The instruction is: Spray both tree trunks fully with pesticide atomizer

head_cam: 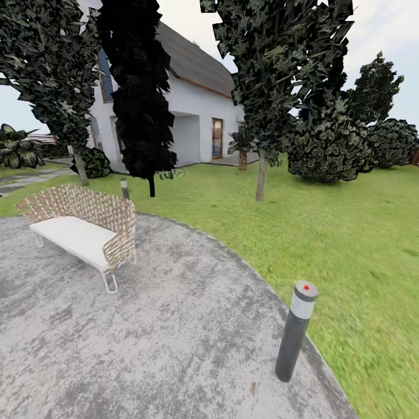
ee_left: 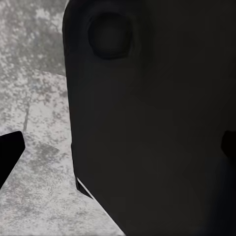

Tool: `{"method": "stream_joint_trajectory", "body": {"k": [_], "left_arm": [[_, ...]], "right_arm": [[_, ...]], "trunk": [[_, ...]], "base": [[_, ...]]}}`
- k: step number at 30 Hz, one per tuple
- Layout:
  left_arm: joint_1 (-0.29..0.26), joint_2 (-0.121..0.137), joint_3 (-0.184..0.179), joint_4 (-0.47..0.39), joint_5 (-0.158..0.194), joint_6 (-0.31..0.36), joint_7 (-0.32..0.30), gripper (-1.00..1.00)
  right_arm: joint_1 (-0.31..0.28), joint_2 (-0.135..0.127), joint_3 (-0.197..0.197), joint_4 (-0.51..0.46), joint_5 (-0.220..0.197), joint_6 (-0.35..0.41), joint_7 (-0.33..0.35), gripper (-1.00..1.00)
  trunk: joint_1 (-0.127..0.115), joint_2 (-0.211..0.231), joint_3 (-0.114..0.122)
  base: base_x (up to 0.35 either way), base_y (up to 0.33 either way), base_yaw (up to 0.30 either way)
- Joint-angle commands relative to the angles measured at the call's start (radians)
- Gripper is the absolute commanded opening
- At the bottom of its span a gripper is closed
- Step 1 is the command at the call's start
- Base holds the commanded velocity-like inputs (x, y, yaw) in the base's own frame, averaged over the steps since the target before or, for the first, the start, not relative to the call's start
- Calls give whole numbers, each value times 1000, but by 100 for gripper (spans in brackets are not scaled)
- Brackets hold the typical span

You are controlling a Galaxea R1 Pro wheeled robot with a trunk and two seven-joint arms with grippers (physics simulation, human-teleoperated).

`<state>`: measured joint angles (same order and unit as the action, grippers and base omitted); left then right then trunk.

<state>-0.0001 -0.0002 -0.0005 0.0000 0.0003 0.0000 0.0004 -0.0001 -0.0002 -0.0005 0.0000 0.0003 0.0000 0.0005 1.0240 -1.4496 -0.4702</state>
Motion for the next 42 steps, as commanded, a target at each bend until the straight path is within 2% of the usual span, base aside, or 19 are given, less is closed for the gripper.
{"method": "stream_joint_trajectory", "body": {"k": [1,6,12,15,20,27,30,31,34,35,36,39,42], "left_arm": [[0,0,1,0,0,0,0,100],[3,-1,3,5,5,-3,-4,100],[3,-17,2,4,8,-4,-5,100],[3,-21,0,4,8,-12,-6,100],[2,-12,-5,-11,0,-39,-5,100],[-20,19,-3,-51,1,-78,-5,100],[-33,36,-3,-68,2,-95,-5,100],[-34,49,-3,-231,3,-302,-5,100],[-36,47,-3,-326,2,-303,-5,100],[-36,44,-3,-373,1,-303,-5,100],[-37,43,-3,-434,6,-305,-5,100],[-37,39,-2,-486,9,-312,-5,100],[-44,39,2,-507,11,-342,-3,100]], "right_arm": [[0,0,0,0,0,0,-1,100],[-2,23,1,-9,2,1,8,100],[-3,53,3,-39,6,-1,4,100],[-3,59,3,-56,6,-9,3,100],[-3,57,1,-60,7,-37,-1,100],[-3,18,-1,-100,7,-77,-4,100],[-3,13,-1,-117,8,-93,-4,100],[-4,13,0,-338,8,-337,-4,100],[-16,15,1,-444,9,-339,-3,100],[-30,18,2,-483,8,-339,-2,100],[-70,23,2,-510,6,-339,0,100],[-116,26,2,-509,4,-338,1,100],[-133,22,0,-469,4,-338,1,100]], "trunk": [[1,0,0],[1,0,0],[1,0,0],[1,0,0],[1,0,0],[1,0,0],[1,0,0],[1,0,0],[1,0,0],[1,0,0],[1,0,0],[1,0,0],[1,0,0]], "base": [[0,0,0],[0,0,0],[0,0,0],[0,0,0],[0,0,0],[0,0,0],[0,0,0],[0,0,0],[0,0,0],[0,0,0],[0,0,0],[0,0,0],[0,0,0]]}}
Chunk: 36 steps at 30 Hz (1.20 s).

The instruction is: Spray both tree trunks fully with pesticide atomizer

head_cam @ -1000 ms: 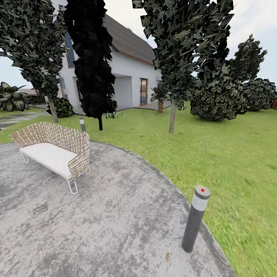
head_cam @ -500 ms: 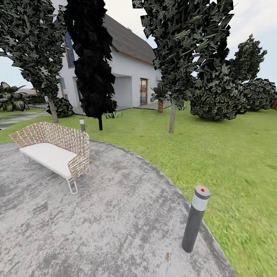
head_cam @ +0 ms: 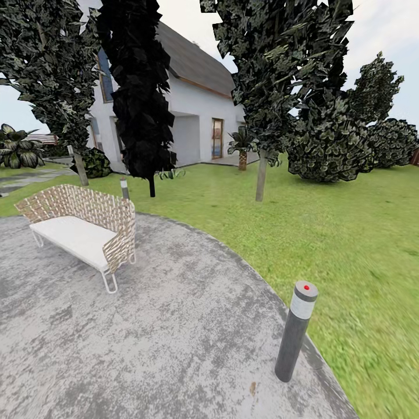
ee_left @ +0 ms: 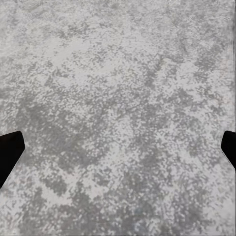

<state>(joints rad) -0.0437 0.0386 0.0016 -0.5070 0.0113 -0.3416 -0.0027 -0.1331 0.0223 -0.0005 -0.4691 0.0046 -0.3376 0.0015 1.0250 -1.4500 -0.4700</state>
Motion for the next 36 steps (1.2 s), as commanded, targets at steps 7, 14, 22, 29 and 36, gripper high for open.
{"method": "stream_joint_trajectory", "body": {"k": [7,14,22,29,36], "left_arm": [[-3,3,17,13,1,-25,0,100],[-2,2,20,70,2,-26,1,100],[-3,5,51,80,21,-26,1,100],[-4,4,121,79,51,-28,0,100],[-4,5,121,79,52,-28,0,100]], "right_arm": [[-6,-28,4,41,7,0,7,100],[-7,-28,4,43,8,-1,4,100],[-7,-30,4,44,8,-3,-3,100],[-7,-29,5,44,8,-3,-3,100],[-7,-29,5,44,8,-2,-3,100]], "trunk": [[0,0,0],[0,0,-2],[0,0,-7],[0,0,-10],[27,-49,-35]], "base": [[0,0,0],[0,0,52],[0,0,235],[0,0,274],[0,0,276]]}}
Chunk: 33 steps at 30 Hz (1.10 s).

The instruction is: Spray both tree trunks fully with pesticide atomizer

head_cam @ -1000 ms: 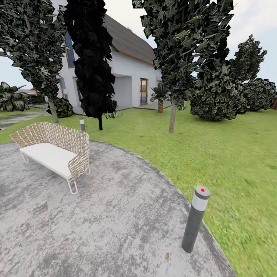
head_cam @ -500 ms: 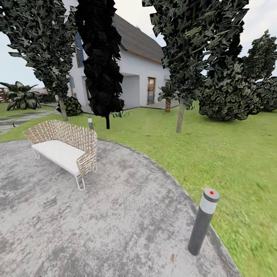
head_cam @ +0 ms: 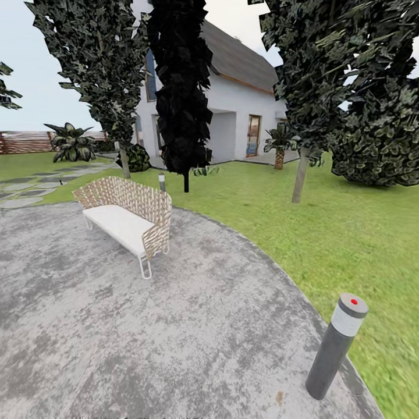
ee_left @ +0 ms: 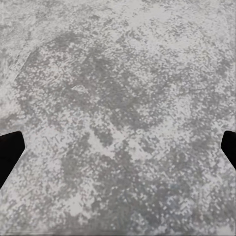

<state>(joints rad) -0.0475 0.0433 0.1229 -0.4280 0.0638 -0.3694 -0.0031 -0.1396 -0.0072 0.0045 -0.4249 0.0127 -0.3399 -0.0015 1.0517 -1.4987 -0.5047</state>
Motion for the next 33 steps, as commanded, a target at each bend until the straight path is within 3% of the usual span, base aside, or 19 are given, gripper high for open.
{"method": "stream_joint_trajectory", "body": {"k": [1,21,28,33], "left_arm": [[0,0,1,0,0,0,0,100],[-4,2,-3,-21,-12,-10,0,100],[-89,6,-10,-57,-30,-5,-1,100],[-96,4,-15,-44,-37,-8,-2,100]], "right_arm": [[0,0,0,0,0,0,0,100],[0,0,0,2,1,1,0,100],[0,0,0,2,1,1,0,100],[0,-1,0,3,1,1,0,100]], "trunk": [[4,-7,-3],[81,-147,-66],[104,-189,-85],[123,-224,-101]], "base": [[0,0,276],[0,0,276],[0,0,276],[0,0,276]]}}
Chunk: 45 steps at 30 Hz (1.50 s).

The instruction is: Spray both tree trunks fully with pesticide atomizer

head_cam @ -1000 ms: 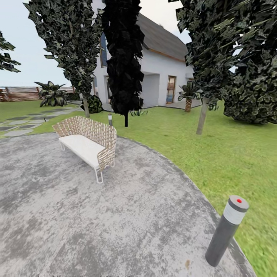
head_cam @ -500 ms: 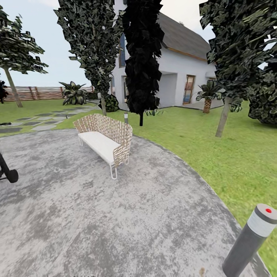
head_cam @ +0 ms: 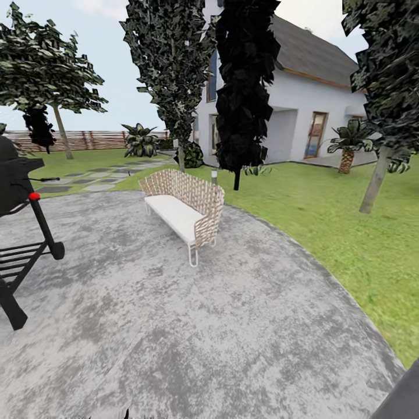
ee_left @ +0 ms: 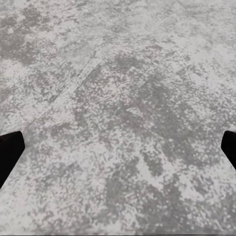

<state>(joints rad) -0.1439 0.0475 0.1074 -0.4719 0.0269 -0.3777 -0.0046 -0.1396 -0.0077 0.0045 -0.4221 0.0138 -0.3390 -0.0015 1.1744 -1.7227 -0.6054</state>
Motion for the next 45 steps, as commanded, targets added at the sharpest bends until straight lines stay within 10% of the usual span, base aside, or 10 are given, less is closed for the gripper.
{"method": "stream_joint_trajectory", "body": {"k": [1,45], "left_arm": [[1,1,0,1,0,-1,-1,100],[3,0,3,88,-2,-7,2,100]], "right_arm": [[0,0,0,0,0,0,0,100],[0,0,0,-1,0,0,0,100]], "trunk": [[4,-7,-3],[173,-315,-177]], "base": [[0,0,276],[0,0,240]]}}
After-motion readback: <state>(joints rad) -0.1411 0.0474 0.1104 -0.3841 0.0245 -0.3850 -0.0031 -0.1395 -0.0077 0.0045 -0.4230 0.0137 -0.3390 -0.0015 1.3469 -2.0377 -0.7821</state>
